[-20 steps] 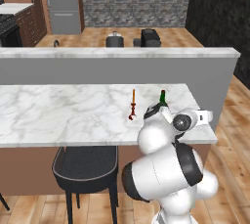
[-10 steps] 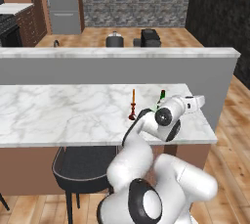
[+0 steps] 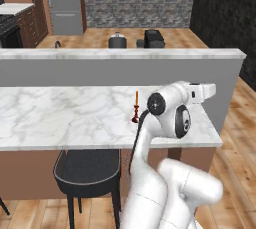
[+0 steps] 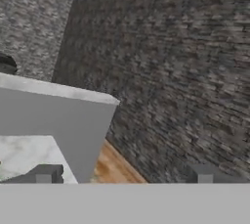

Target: Get the candle and the beer from the cabinet and move them to the dining counter.

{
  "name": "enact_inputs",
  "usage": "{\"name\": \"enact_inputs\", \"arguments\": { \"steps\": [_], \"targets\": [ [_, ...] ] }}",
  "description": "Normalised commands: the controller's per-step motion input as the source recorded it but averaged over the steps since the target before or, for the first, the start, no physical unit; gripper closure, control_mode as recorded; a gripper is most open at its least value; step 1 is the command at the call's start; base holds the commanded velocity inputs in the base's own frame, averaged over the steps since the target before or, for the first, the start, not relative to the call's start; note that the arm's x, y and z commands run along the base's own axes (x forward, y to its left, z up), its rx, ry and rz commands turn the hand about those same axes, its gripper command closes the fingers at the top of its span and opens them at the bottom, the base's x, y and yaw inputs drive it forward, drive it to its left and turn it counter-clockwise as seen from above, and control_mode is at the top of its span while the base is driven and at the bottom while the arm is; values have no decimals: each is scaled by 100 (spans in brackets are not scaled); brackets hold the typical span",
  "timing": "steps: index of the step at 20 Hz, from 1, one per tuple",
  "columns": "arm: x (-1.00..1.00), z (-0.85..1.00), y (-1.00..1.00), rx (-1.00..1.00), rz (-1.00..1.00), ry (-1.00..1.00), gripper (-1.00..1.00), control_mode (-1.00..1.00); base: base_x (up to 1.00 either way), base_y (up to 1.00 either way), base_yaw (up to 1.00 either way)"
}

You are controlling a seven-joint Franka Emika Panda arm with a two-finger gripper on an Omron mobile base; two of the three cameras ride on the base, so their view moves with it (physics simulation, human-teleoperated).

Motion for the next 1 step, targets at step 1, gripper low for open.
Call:
{"name": "enact_inputs", "arguments": {
  "steps": [1],
  "targets": [
    [-86,100,28,0,-7,0,-100,-100,0,0,0]
  ]
}}
